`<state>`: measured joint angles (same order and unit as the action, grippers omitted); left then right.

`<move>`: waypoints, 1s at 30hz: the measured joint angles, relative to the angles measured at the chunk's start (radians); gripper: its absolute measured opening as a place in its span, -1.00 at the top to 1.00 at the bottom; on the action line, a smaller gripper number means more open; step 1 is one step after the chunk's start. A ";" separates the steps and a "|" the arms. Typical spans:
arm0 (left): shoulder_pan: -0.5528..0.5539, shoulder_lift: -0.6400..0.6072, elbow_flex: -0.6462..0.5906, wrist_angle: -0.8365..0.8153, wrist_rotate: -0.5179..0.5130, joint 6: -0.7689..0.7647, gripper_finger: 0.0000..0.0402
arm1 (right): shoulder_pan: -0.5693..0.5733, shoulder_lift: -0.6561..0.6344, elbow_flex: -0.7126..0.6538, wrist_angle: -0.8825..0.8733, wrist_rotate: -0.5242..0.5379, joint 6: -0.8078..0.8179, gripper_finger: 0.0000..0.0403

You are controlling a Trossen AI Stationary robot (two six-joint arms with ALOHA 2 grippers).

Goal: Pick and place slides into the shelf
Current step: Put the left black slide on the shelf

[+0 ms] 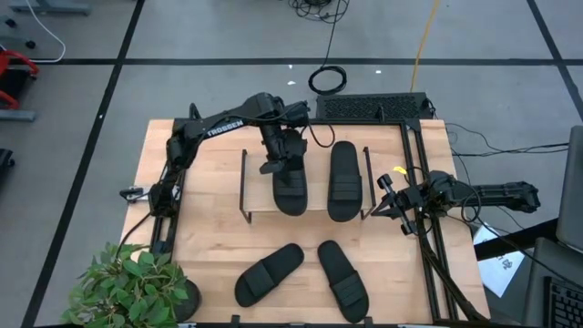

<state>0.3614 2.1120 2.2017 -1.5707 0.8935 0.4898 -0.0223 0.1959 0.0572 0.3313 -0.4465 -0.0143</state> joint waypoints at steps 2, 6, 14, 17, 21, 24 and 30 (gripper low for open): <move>-0.003 0.000 0.000 0.000 0.000 0.005 0.99 | 0.000 0.000 0.000 0.000 0.000 0.000 1.00; -0.003 -0.001 0.000 0.000 -0.001 0.000 0.98 | 0.000 0.000 0.000 0.000 0.000 -0.001 1.00; -0.003 -0.002 -0.040 -0.001 -0.002 0.005 0.98 | 0.000 0.000 0.000 0.000 0.000 0.001 1.00; -0.002 -0.002 -0.095 0.004 0.015 -0.003 0.99 | 0.000 0.000 0.000 0.000 0.000 0.002 1.00; 0.000 -0.004 -0.137 0.001 0.022 -0.005 0.98 | 0.000 0.000 0.000 0.000 0.000 0.002 1.00; 0.004 -0.004 -0.143 -0.003 0.022 -0.004 0.99 | 0.000 0.000 0.000 0.000 0.000 0.002 1.00; 0.004 -0.004 -0.143 -0.002 0.024 0.018 0.97 | 0.000 0.000 0.000 0.000 0.000 0.002 1.00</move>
<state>0.3652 2.1078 2.0583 -1.5727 0.9173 0.5081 -0.0225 0.1959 0.0573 0.3313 -0.4465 -0.0124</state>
